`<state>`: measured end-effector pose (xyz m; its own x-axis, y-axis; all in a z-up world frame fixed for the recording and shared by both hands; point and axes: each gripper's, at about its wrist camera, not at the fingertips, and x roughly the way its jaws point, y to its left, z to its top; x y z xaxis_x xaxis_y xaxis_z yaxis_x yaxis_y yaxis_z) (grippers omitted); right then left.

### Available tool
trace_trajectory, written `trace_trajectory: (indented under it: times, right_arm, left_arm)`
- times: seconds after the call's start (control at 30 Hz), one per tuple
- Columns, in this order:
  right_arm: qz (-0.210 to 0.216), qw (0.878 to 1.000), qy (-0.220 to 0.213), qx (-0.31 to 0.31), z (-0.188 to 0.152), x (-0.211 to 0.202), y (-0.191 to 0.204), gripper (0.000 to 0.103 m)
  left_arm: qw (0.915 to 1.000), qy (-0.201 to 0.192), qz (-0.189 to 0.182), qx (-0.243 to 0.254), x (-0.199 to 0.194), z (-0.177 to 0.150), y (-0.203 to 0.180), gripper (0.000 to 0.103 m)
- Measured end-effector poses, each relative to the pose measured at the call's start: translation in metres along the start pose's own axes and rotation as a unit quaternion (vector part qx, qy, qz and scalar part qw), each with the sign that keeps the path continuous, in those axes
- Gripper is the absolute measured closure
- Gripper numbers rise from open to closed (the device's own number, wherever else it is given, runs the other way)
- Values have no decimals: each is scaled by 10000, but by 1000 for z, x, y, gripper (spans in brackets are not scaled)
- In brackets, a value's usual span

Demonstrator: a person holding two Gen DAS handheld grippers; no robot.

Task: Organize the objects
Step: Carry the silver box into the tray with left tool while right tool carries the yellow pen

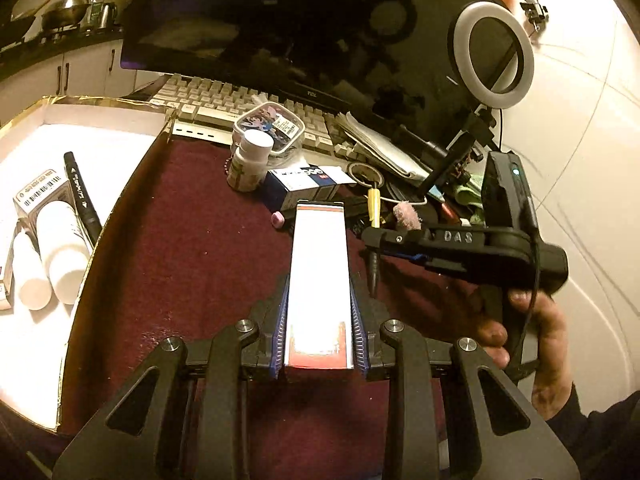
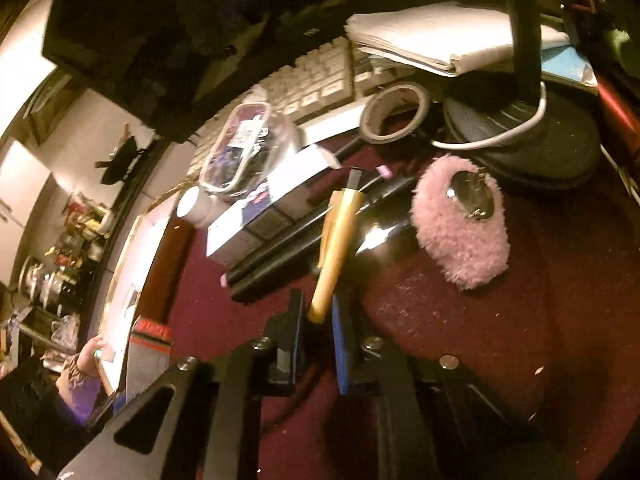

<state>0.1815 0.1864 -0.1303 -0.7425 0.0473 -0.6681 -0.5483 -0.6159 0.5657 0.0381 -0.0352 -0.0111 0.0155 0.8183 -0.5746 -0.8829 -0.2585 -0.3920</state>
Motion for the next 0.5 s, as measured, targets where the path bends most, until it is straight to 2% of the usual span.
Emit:
trace_trajectory:
  times: [0.1,0.2,0.33,0.5]
  right_arm:
    - [66,9993,-33,-363,-6,-1,15,95]
    - [342,9983,-35,-466,-9,1,25,96]
    - [654,9955,-131,-670,-10,1,44,96]
    - [952,9915,-70,-882,-7,5,69,96]
  left_arm:
    - [9999,-3,-59,-96,1,-1,1,77]
    - [9999,-40,-29,-154,-1,0,1,77]
    - [9992,-279,61,-276,-14,7,7,76]
    - [9957,-674,370,-516,-43,18,27,76]
